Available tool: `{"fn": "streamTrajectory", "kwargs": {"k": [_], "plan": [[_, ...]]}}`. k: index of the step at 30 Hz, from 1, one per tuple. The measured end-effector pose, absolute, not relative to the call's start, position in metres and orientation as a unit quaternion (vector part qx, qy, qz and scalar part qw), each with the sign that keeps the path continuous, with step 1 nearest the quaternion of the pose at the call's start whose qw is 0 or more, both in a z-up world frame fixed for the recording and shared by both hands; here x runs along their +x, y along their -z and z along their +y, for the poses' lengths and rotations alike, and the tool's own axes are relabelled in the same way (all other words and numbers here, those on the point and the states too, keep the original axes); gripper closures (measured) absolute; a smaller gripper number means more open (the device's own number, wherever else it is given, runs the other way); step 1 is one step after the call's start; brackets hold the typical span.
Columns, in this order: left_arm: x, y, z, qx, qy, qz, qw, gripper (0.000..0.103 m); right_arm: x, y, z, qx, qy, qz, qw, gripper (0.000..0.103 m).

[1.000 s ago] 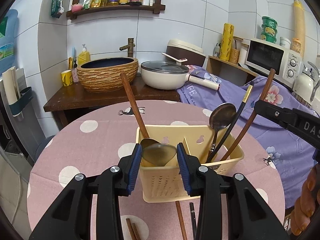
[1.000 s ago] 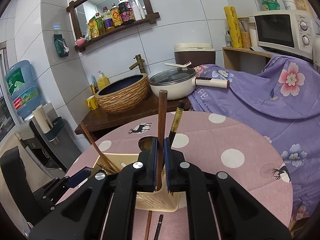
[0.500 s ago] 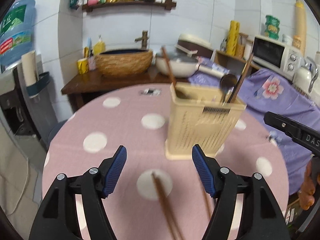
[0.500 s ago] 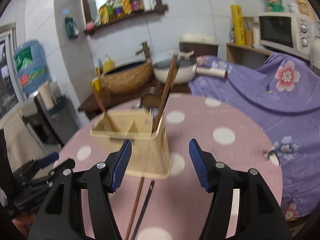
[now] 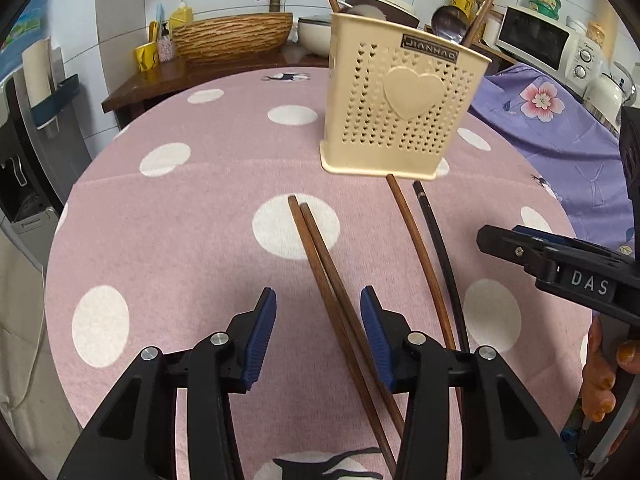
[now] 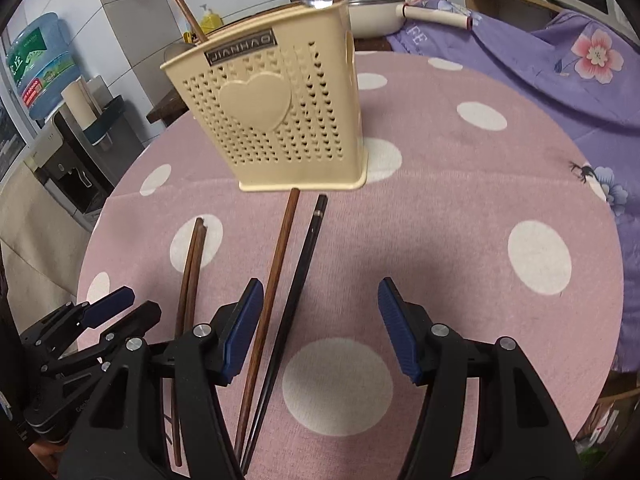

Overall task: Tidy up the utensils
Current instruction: 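Move both tools back down to the remaining chopsticks on the table, then close the left tool on a brown chopstick while the right tool grasps the black chopstick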

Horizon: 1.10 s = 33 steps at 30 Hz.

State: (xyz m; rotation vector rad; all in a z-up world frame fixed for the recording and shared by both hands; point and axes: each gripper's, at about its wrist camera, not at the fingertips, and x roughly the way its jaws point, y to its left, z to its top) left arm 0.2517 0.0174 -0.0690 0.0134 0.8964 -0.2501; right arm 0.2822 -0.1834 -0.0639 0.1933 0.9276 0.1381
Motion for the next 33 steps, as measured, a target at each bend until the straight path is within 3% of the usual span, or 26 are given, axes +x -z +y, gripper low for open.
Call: {"fn": "streamTrajectory", "kwargs": {"k": [20,23,33], "plan": [[0.257,0.089,0.006,0.013,0.098,0.458,0.883,0.065,0.294,0.075,-0.169,0.070,-0.051,0.465,0.881,0.043],[0.264,0.088,0.007,0.009,0.091,0.460,0.883,0.066,0.301,0.080,-0.164,0.060,-0.040,0.475,0.877,0.051],[0.278,0.089,0.007,0.001,0.082,0.466,0.881,0.067,0.320,0.092,-0.158,0.058,-0.014,0.497,0.866,0.061]]}}
